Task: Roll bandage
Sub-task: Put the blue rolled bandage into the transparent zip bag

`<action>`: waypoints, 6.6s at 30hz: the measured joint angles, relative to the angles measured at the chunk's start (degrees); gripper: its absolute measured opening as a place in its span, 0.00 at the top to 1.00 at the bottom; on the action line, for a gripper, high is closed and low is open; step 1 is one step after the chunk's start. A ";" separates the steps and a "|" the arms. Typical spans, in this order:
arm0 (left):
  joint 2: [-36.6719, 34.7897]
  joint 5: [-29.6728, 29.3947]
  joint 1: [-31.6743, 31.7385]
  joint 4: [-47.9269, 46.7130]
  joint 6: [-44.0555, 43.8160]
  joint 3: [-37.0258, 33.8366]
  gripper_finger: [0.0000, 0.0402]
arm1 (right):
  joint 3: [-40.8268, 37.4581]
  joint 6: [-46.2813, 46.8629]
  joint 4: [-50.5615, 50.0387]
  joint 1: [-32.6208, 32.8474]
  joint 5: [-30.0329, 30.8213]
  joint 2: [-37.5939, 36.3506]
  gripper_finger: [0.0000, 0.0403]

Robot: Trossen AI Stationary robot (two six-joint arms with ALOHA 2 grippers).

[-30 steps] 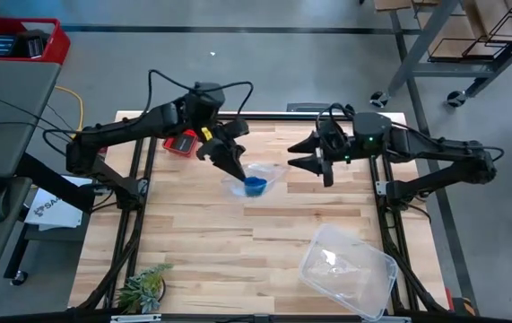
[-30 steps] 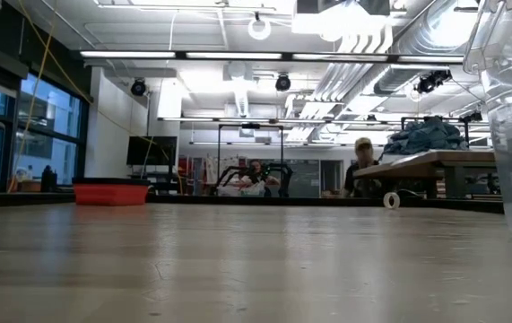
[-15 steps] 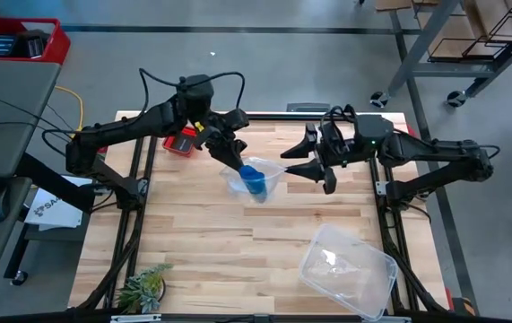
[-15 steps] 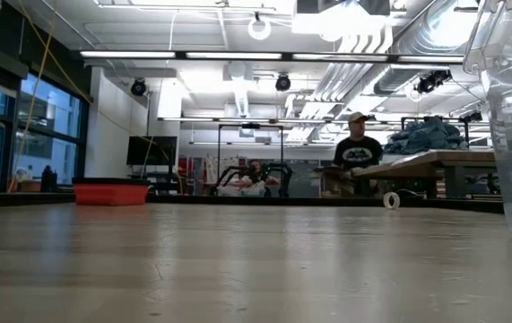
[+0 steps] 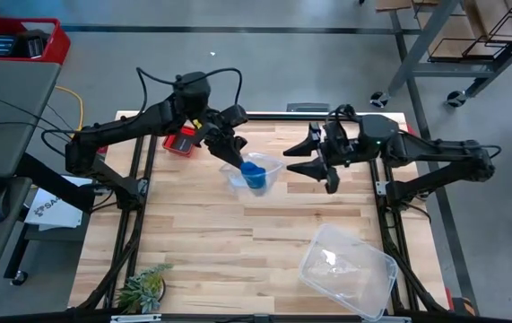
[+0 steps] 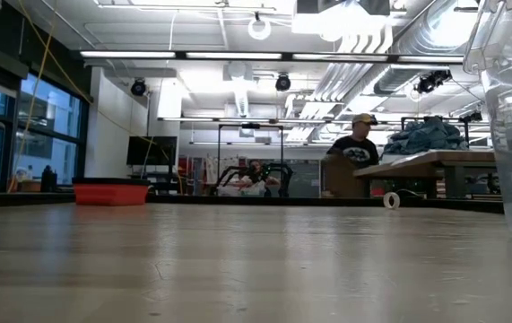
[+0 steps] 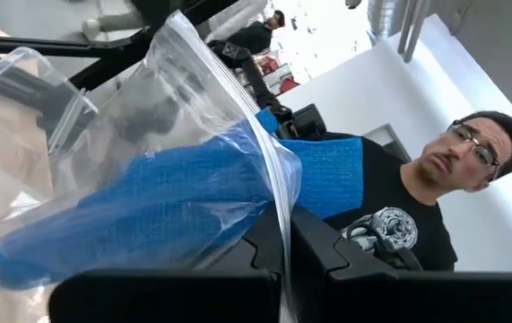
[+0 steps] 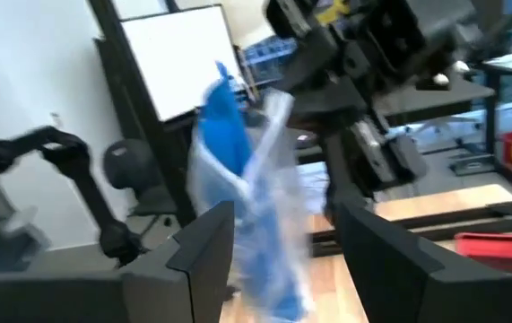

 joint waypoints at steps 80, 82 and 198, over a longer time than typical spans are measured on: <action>-0.97 -12.54 11.64 -18.67 14.92 -0.02 0.76 | 0.00 -6.05 -7.77 2.10 19.39 -5.21 1.00; -1.55 -14.51 12.37 -24.96 20.50 -0.02 0.72 | 0.00 -5.67 -8.12 2.08 19.44 -5.70 1.00; -22.51 -52.07 -13.49 -27.34 40.87 -18.37 0.85 | -0.02 11.78 -1.16 0.83 -2.85 2.80 1.00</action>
